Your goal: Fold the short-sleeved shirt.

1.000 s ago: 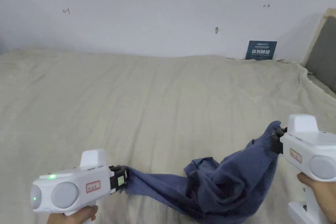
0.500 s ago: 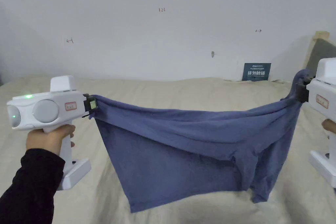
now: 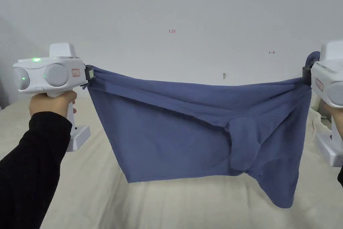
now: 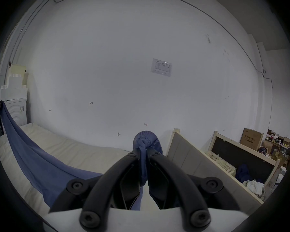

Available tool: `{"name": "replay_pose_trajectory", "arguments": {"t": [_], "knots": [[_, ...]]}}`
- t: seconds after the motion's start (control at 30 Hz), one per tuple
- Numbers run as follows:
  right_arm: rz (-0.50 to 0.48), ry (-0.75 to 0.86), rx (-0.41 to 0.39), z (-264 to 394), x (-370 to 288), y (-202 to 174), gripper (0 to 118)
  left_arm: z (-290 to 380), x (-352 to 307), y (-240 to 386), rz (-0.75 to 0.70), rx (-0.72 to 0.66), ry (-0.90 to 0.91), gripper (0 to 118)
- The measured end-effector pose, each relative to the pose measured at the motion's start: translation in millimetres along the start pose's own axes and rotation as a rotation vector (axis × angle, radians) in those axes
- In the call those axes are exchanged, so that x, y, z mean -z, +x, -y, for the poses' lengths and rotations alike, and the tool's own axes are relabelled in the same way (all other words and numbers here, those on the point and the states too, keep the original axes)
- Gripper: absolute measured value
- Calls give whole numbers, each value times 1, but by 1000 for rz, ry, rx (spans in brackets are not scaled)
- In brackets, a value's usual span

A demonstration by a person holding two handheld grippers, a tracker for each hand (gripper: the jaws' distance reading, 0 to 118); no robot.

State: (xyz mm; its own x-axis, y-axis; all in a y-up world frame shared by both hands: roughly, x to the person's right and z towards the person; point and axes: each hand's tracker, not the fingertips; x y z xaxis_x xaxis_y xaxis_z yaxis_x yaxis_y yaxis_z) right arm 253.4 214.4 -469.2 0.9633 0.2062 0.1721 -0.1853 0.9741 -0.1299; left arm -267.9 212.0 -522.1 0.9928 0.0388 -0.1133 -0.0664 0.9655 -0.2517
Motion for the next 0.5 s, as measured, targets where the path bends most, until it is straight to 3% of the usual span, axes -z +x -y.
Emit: {"name": "replay_pose_trajectory", "arguments": {"t": [0.17, 0.33, 0.5], "knots": [[38, 47, -68, 14, 17, -19, 4, 9, 18, 8, -27, 53, 27, 5], [48, 19, -49, 60, 24, -29, 4, 54, 39, 7, -34, 54, 17, 5], [22, -108, -28, 123, 13, -37, 4, 117, 29, 0, -21, 64, -37, 5]]}}
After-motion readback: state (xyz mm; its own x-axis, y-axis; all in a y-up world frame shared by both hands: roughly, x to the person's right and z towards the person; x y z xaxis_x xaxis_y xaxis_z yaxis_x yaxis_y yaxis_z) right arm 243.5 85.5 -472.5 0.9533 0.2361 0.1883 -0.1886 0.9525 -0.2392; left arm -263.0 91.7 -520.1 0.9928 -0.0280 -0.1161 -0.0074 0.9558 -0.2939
